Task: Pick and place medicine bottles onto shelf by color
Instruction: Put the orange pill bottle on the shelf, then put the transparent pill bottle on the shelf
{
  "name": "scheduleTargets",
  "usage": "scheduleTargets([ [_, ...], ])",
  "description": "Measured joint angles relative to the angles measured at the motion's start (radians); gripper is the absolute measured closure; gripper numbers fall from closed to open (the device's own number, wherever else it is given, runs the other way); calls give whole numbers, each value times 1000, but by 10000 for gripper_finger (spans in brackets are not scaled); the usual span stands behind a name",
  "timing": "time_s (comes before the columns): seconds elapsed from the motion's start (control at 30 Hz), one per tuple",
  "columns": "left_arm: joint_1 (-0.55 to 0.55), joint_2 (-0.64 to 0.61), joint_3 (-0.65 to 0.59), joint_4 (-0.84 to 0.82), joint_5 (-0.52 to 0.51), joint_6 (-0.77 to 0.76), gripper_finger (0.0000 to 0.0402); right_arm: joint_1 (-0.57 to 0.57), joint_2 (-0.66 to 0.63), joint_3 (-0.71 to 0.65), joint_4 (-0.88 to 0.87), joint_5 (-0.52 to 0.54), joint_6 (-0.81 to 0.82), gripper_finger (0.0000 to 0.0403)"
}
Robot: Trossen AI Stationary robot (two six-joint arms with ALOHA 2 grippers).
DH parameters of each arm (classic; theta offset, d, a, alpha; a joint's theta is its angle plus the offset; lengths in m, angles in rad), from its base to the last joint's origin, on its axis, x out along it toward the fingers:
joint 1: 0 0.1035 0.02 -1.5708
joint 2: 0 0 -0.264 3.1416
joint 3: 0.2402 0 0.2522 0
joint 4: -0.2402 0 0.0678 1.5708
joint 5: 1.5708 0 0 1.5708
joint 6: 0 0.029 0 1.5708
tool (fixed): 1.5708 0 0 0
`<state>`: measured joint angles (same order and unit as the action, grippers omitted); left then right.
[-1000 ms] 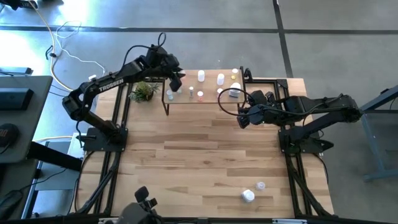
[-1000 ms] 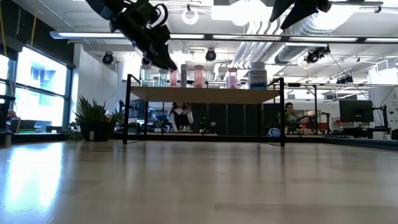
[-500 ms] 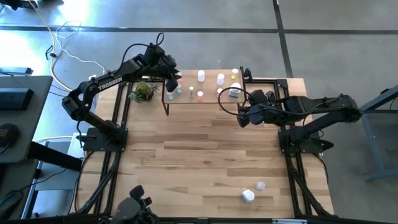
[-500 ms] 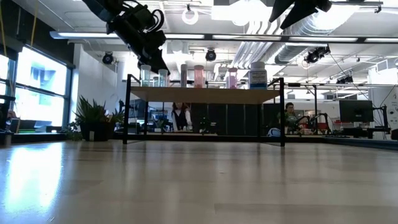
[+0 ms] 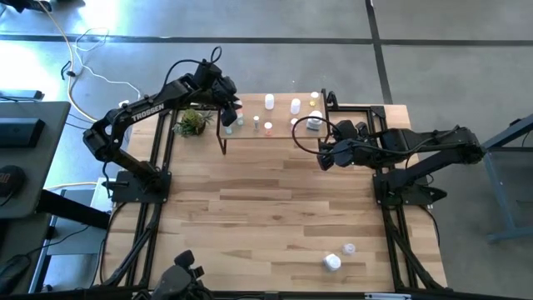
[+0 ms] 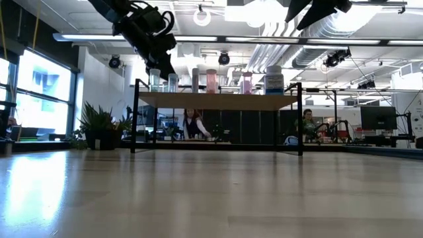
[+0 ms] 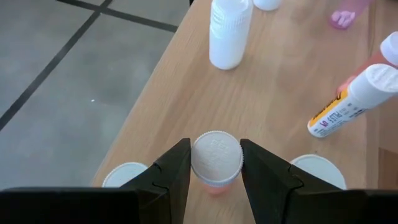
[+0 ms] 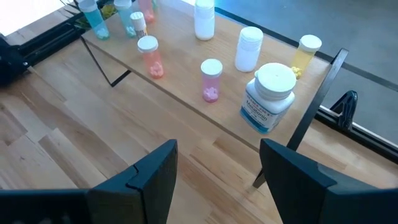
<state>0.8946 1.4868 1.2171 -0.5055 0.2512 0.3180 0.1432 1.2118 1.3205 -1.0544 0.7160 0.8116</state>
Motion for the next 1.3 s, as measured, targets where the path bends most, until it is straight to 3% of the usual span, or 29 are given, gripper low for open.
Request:
scheduleTargets([
  [0.57,0,0,0,-7,0,10,276,0,0,0,-1,0,0,183],
  [1.13,0,0,0,-6,-1,26,201,0,0,0,-1,-1,0,183],
  [1.3,-1,0,0,-1,-57,26,190,0,0,0,-1,-1,0,183],
])
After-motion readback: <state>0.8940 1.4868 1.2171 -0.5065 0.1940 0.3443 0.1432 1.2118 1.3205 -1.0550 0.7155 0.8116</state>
